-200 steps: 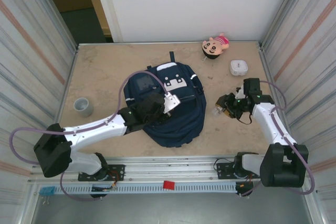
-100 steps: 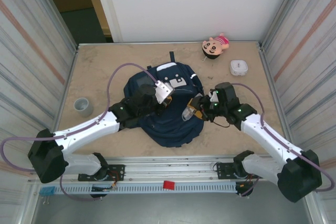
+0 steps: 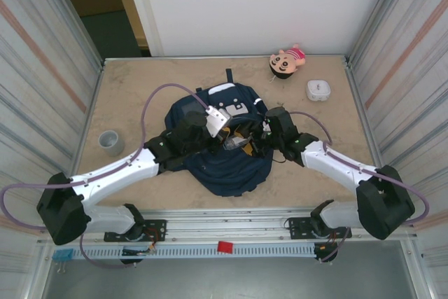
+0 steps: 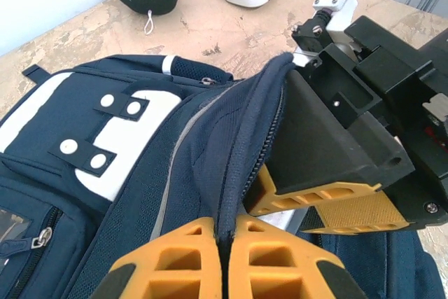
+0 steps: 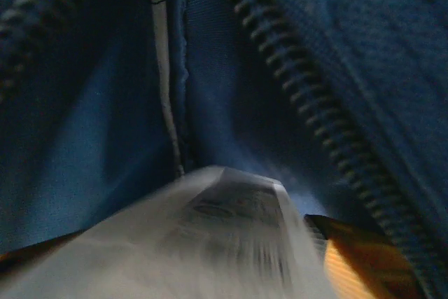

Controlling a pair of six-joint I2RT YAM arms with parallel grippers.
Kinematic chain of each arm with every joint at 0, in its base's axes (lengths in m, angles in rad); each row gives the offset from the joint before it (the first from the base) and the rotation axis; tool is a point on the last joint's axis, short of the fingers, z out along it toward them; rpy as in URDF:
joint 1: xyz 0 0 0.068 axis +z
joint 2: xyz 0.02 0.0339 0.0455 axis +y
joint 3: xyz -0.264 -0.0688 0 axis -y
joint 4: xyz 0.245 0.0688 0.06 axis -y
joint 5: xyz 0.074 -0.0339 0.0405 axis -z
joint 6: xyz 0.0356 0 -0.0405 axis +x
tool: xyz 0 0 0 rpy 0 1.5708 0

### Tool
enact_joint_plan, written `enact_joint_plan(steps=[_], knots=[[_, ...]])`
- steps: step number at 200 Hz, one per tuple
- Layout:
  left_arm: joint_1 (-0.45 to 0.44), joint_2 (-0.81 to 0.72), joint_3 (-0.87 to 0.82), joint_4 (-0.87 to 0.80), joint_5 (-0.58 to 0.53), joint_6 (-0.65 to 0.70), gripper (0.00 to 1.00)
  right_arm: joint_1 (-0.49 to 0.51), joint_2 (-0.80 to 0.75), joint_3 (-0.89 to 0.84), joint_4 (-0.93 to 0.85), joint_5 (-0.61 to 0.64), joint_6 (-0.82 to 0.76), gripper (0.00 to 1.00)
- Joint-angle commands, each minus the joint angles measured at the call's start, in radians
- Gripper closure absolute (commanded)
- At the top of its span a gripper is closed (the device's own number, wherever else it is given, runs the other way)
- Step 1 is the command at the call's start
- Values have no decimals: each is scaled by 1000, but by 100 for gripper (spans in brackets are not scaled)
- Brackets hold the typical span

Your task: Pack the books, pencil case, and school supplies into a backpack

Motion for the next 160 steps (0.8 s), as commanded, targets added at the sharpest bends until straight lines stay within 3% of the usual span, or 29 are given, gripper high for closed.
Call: enact_joint_plan(steps=[1,77,112,160], knots=[[1,-87,32,110,17,-21,100,-5,-15,17,65,48,32,38],[2,-75,8,103,13,-14,100,-42,-244,-94,-45,75,-37,45],[2,-68,5,107,16,-18,100,-58,-324,-138,-67,45,-31,54],[5,-71,-2,148,34,-43,100,12,-267,-153,57,90,19,66]])
